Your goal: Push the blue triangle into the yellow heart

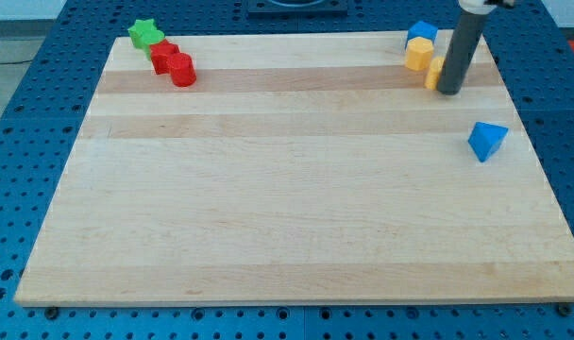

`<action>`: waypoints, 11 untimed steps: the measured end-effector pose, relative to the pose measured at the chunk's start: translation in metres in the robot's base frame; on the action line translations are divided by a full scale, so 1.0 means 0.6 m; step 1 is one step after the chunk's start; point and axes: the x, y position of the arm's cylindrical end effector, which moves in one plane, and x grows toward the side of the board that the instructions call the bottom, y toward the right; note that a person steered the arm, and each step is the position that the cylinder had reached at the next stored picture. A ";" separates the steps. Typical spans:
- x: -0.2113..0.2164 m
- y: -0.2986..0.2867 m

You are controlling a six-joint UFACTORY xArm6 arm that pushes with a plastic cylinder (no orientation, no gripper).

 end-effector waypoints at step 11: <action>0.098 -0.012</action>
